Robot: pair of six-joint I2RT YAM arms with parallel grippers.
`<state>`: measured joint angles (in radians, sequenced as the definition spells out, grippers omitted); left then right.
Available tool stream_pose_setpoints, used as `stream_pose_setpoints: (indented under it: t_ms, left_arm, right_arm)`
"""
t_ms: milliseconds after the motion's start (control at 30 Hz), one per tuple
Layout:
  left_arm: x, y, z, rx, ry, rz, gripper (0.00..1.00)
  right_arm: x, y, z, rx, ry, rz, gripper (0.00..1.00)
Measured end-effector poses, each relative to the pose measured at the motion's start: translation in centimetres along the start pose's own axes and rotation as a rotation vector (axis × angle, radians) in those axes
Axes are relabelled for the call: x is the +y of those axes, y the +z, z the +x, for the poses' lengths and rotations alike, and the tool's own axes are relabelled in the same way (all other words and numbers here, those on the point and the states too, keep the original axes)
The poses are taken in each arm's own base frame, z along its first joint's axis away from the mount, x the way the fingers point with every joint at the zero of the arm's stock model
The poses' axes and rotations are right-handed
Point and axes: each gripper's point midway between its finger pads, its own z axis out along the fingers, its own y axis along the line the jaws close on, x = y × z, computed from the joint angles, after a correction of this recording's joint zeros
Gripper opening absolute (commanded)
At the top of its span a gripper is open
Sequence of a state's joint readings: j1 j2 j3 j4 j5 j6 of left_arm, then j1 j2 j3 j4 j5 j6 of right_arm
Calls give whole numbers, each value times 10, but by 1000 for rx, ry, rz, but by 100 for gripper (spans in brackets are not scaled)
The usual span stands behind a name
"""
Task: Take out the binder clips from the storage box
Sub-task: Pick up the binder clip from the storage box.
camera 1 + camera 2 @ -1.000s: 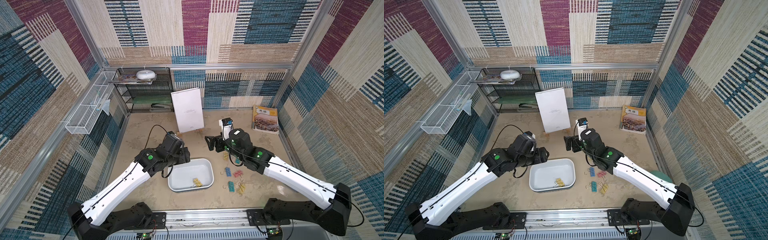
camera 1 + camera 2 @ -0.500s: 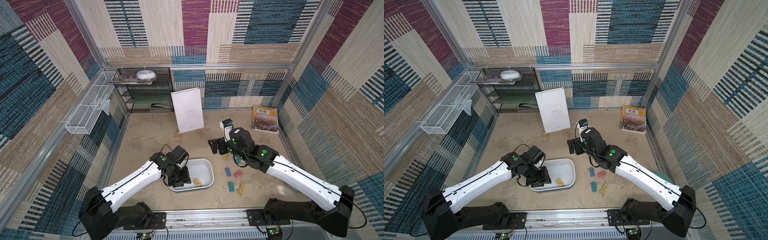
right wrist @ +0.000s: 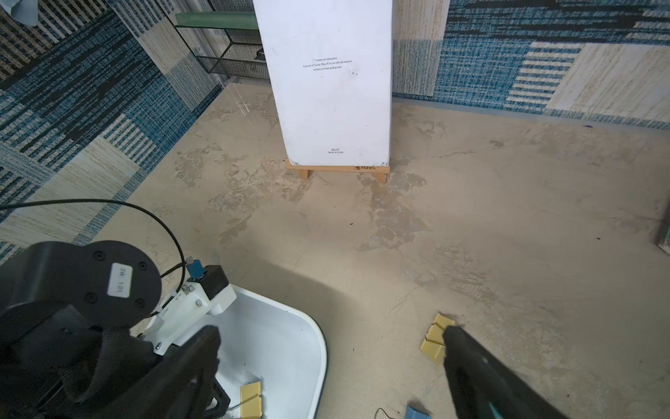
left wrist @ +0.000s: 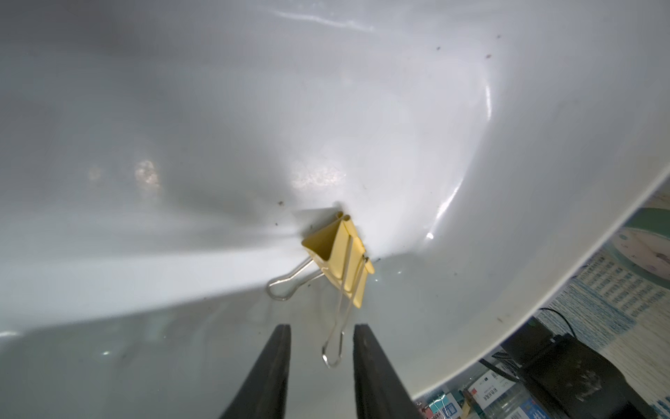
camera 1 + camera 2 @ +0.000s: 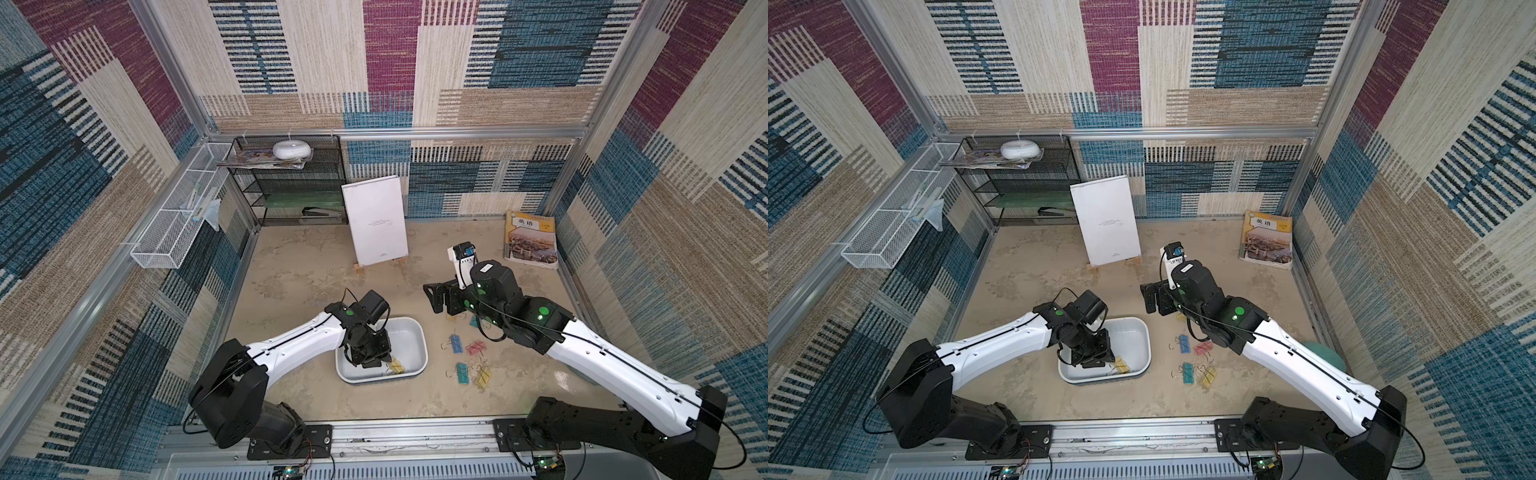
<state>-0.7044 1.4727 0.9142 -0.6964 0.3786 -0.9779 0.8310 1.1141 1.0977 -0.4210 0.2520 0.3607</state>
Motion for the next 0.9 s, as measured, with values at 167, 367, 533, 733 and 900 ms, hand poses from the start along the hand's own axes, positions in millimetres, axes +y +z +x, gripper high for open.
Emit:
stream_pose_setpoints:
  t_ms: [167,367,533,733,900]
  left_arm:
    - [-1,8,-1,19,8,7,14]
    - [-13,5,1,33,23,63,0]
    - [-19,-9,-1,10,30,55,0]
    - [-35,-43,-7,-26,71,62,0]
    - [-61,-77,-22,-72,103,113,0]
  right_arm:
    - [-1,-1,-1,-4,-5,6,99]
    - [-3,1,-1,-1,-10,19,99]
    - [-4,3,-1,-1,-19,30,99]
    - [-5,5,-5,-6,-36,46,99]
    - [-15,5,-10,-19,-33,82,99]
